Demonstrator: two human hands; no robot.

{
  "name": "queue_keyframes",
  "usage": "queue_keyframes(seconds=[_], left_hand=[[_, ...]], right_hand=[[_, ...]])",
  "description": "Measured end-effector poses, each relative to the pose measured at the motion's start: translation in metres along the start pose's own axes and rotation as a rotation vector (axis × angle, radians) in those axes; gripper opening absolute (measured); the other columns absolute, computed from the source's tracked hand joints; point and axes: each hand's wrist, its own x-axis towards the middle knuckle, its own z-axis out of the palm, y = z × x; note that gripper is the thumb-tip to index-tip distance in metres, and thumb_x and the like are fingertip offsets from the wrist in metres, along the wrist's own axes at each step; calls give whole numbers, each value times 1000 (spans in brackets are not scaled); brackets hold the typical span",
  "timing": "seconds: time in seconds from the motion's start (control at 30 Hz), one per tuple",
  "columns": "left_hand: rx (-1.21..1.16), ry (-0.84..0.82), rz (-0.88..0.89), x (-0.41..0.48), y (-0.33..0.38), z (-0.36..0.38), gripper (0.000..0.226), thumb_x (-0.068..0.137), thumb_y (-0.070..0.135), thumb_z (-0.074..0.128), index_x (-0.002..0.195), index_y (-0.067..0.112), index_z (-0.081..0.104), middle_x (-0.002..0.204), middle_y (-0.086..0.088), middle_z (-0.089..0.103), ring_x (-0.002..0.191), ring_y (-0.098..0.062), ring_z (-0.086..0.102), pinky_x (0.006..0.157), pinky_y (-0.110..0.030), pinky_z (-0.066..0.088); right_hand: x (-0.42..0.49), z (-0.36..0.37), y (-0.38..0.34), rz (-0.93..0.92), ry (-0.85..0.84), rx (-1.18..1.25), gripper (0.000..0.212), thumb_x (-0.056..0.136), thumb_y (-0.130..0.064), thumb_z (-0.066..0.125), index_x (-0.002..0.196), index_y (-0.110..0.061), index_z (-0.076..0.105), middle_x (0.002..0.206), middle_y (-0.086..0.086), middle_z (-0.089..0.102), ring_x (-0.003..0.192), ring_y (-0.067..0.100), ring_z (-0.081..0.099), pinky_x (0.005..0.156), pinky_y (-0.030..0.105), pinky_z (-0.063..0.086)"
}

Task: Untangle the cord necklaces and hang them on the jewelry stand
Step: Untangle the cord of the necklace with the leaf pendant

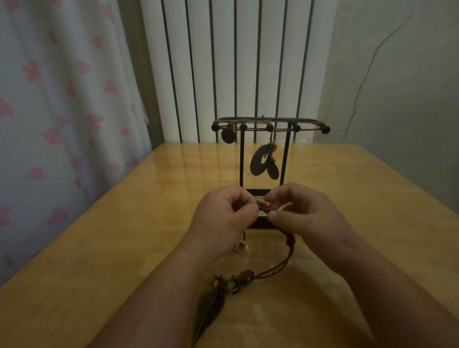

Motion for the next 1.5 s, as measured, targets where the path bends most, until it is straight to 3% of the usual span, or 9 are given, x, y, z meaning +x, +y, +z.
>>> queue_keyframes(seconds=[0.2, 0.43, 0.67, 0.77, 0.87, 1.0, 1.2, 1.37, 1.5], left_hand=[[33, -10, -9, 0, 0, 0, 17, 88, 19, 61, 73, 25, 64, 65, 11, 56, 60, 2, 50, 54, -11, 41], [-164, -16, -154, 3, 3, 0, 24, 93, 14, 53, 71, 21, 62, 55, 14, 54, 56, -1, 50, 61, -23, 41], [-145, -14, -155, 2, 2, 1, 23, 92, 16, 55, 71, 20, 62, 53, 16, 54, 57, -3, 49, 61, -24, 39], [-121, -40, -143, 2, 2, 1, 19, 91, 18, 57, 73, 21, 64, 55, 16, 54, 56, 0, 49, 60, -22, 39], [-112, -70, -152, 1, 2, 2, 21, 91, 18, 56, 72, 23, 63, 59, 14, 54, 60, -3, 50, 62, -23, 40], [-133, -31, -180, 3, 1, 1, 23, 92, 16, 52, 70, 18, 60, 63, 6, 53, 65, -13, 49, 64, -30, 41], [-140, -26, -176, 3, 1, 1, 25, 92, 16, 51, 69, 18, 59, 61, 4, 52, 63, -13, 48, 64, -30, 41], [-118, -65, -180, 4, -2, 1, 25, 91, 17, 53, 68, 22, 61, 60, 9, 53, 64, -11, 49, 63, -28, 40], [-93, -56, -201, 6, -4, 2, 27, 90, 18, 53, 64, 21, 59, 59, 8, 51, 62, -12, 47, 63, -32, 40]], right_hand=[[-1, 8, 2, -169, 117, -209, 17, 85, -25, 68, 91, -40, 65, 82, -14, 69, 80, 2, 65, 66, 17, 55], [-1, 4, -4, 2, 82, 253, 11, 91, -1, 55, 93, -6, 64, 80, 10, 72, 72, 18, 71, 64, 26, 58], [0, 6, 0, -29, 68, 88, 13, 84, -22, 61, 96, -24, 64, 93, -4, 66, 75, 6, 62, 61, 17, 50], [0, 7, 2, -84, 95, -42, 10, 87, -32, 65, 97, -35, 66, 92, -10, 67, 82, 10, 65, 69, 24, 56], [0, 10, 0, -82, 105, -116, 7, 89, -26, 62, 91, -30, 67, 86, -5, 69, 80, 8, 66, 71, 26, 57], [1, 8, -6, 74, 137, 208, 12, 97, -13, 50, 93, -13, 62, 87, 5, 70, 70, 12, 65, 66, 27, 58], [3, 4, -3, 165, 99, 376, 15, 90, -2, 54, 97, -12, 62, 96, 9, 68, 79, 22, 58, 63, 29, 48], [0, 6, -5, 57, 76, 134, 21, 87, -8, 66, 103, -22, 65, 93, 0, 71, 78, 5, 67, 59, 12, 47], [2, 5, -3, 120, 171, 208, 14, 91, -7, 59, 92, -17, 68, 85, -1, 67, 70, 8, 61, 62, 19, 46]])
